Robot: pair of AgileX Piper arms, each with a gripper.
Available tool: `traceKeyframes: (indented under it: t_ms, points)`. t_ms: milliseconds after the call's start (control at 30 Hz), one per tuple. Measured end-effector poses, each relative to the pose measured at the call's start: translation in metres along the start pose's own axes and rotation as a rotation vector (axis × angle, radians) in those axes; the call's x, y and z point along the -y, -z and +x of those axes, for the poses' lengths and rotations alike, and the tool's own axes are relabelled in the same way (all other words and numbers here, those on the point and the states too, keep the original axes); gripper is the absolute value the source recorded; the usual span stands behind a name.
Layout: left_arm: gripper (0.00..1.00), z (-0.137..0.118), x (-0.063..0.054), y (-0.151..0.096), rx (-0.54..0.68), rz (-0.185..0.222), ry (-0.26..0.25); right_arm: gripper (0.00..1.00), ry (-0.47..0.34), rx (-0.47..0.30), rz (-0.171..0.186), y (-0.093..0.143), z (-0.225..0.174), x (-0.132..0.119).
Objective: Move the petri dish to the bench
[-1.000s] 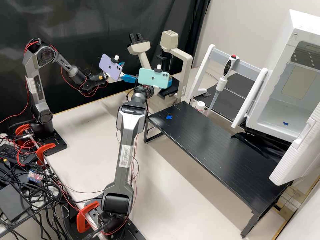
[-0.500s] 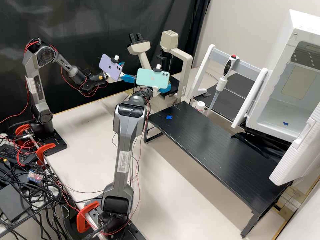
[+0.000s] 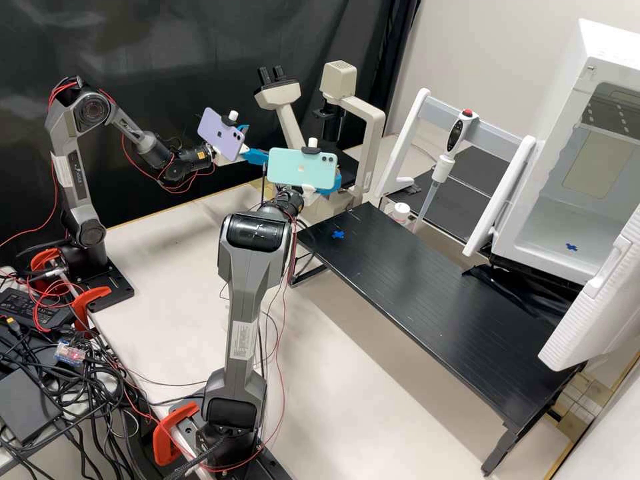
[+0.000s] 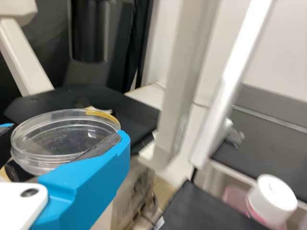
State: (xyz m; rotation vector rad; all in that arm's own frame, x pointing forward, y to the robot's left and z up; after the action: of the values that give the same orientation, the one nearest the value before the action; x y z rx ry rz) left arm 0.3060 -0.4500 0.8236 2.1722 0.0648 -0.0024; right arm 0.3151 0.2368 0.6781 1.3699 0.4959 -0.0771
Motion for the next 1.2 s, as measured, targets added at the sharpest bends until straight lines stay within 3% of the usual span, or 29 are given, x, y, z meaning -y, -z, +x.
traceKeyframes:
  t_ms: [267,567,767,1200]
  points:
    - [1.0,0.0,0.0,0.0,0.0,0.0,0.0,0.0,-0.02,0.024,0.03,-0.036,-0.039,-0.005]
    - [1.0,0.0,0.0,0.0,0.0,0.0,0.0,0.0,-0.093,0.014,0.035,-0.072,-0.092,-0.021]
    - [1.0,0.0,0.0,0.0,0.0,0.0,0.0,0.0,-0.098,0.037,0.032,-0.095,-0.114,-0.015]
    - [1.0,0.0,0.0,0.0,0.0,0.0,0.0,0.0,-0.067,0.023,0.024,-0.104,-0.121,-0.004]
